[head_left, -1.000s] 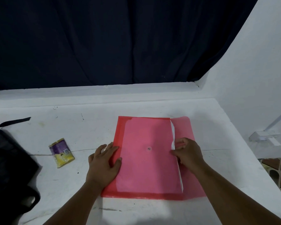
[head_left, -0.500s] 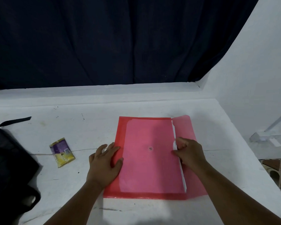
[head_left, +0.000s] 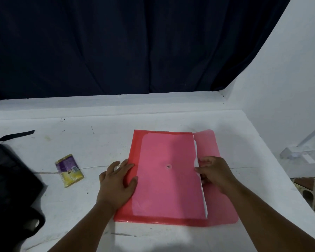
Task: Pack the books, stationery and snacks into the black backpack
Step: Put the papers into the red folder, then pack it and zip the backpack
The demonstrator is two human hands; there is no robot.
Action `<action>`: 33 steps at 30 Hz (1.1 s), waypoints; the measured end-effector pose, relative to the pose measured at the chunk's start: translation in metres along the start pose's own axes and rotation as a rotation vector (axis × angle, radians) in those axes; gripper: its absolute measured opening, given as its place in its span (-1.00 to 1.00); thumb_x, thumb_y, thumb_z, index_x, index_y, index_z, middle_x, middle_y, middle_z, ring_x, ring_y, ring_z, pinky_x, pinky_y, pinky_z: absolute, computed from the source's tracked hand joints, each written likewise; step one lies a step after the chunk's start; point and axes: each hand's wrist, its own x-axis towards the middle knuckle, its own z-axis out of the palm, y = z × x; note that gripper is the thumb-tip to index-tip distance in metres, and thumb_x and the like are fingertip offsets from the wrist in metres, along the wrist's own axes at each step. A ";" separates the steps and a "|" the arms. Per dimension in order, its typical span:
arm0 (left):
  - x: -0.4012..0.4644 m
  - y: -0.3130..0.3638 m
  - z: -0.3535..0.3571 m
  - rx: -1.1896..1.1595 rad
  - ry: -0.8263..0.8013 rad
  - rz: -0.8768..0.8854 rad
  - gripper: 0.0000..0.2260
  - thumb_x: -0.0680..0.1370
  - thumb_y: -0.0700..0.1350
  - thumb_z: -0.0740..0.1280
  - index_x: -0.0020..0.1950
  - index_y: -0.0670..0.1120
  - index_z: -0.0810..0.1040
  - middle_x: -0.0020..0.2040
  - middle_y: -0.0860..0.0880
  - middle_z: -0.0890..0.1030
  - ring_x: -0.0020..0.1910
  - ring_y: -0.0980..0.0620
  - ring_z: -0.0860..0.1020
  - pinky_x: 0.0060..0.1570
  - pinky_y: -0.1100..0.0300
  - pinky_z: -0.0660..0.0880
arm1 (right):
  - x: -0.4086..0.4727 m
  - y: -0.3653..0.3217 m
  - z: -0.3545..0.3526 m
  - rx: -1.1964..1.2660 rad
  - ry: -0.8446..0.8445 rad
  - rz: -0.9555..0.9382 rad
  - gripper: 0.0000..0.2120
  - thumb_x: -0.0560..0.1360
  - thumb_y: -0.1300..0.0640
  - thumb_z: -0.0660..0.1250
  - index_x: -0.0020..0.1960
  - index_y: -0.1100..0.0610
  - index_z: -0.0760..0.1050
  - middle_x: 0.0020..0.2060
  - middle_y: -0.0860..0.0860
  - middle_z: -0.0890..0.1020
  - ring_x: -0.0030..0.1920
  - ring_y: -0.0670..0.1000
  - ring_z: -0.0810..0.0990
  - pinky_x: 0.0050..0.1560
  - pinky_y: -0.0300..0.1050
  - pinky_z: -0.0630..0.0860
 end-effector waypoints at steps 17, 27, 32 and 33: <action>0.000 0.000 0.000 0.000 -0.028 0.001 -0.40 0.50 0.37 0.02 0.47 0.18 0.39 0.52 0.10 0.38 0.55 -0.03 0.19 0.48 -0.14 0.09 | -0.004 -0.007 0.012 0.114 -0.069 0.113 -0.79 0.39 0.35 0.53 0.00 0.18 0.64 -0.29 0.11 0.73 -0.42 0.04 0.66 -0.43 -0.15 0.57; 0.000 0.001 -0.001 0.007 -0.027 0.007 -0.40 0.50 0.37 0.03 0.46 0.16 0.42 0.52 0.09 0.39 0.54 -0.03 0.20 0.47 -0.15 0.10 | -0.009 -0.007 0.012 0.118 -0.048 0.092 -0.81 0.39 0.31 0.55 -0.03 0.17 0.66 -0.27 0.12 0.73 -0.39 0.10 0.65 -0.42 -0.14 0.57; 0.000 0.002 -0.001 -0.010 -0.026 0.008 -0.39 0.48 0.38 0.05 0.44 0.16 0.45 0.55 0.09 0.34 0.56 -0.04 0.18 0.48 -0.18 0.10 | -0.011 -0.005 0.012 0.088 -0.040 0.083 -0.88 0.49 0.27 0.46 0.01 0.12 0.67 -0.28 0.07 0.74 -0.31 0.09 0.69 -0.30 -0.03 0.65; 0.001 0.002 -0.002 -0.019 -0.023 0.006 -0.39 0.47 0.39 0.05 0.42 0.16 0.46 0.55 0.09 0.32 0.56 -0.04 0.18 0.48 -0.19 0.10 | -0.011 -0.003 0.012 0.066 -0.038 0.067 -0.89 0.54 0.25 0.40 -0.01 0.10 0.68 -0.30 0.07 0.73 -0.33 0.07 0.67 -0.26 0.01 0.66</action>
